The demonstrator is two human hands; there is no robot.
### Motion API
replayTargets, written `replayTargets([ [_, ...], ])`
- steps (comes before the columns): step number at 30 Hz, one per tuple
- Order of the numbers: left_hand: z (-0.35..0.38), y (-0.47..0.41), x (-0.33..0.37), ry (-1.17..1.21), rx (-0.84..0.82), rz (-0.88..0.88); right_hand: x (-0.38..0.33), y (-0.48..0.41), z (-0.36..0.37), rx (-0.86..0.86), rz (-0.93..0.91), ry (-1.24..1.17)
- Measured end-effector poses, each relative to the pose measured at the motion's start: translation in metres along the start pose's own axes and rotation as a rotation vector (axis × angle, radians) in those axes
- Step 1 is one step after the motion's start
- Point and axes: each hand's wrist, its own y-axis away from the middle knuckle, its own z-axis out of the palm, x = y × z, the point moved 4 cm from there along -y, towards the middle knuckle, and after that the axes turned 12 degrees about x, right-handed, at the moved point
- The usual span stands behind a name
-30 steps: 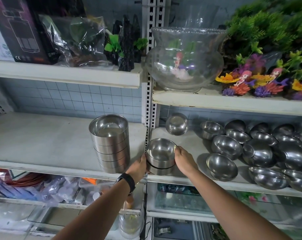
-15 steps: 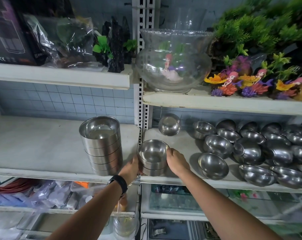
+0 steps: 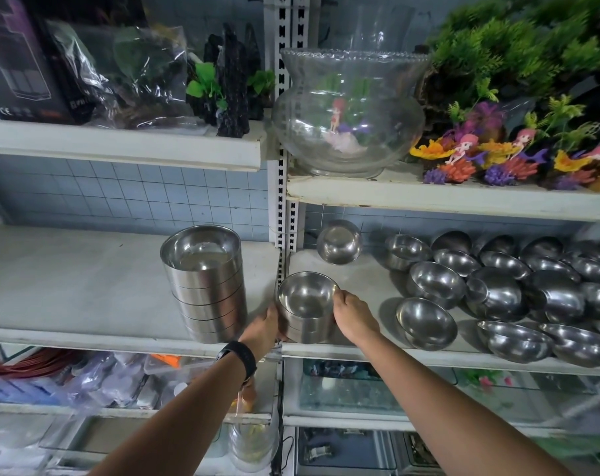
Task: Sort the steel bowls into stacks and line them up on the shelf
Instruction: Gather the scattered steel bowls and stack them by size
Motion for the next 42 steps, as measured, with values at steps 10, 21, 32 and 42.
replayTargets([
  [10,0.000,-0.001,-0.001,0.021,-0.035,-0.038,0.000,0.001,0.000,-0.020,0.016,-0.002],
  [21,-0.013,0.010,0.028,-0.031,-0.021,0.039,0.001,0.003,0.005,-0.001,0.004,-0.210],
  [32,-0.015,0.014,0.039,-0.076,0.007,0.170,0.000,0.010,0.004,-0.055,0.047,-0.243],
  [42,-0.023,0.021,0.080,-0.198,0.178,0.436,0.009,-0.008,-0.045,0.058,-0.036,-0.191],
])
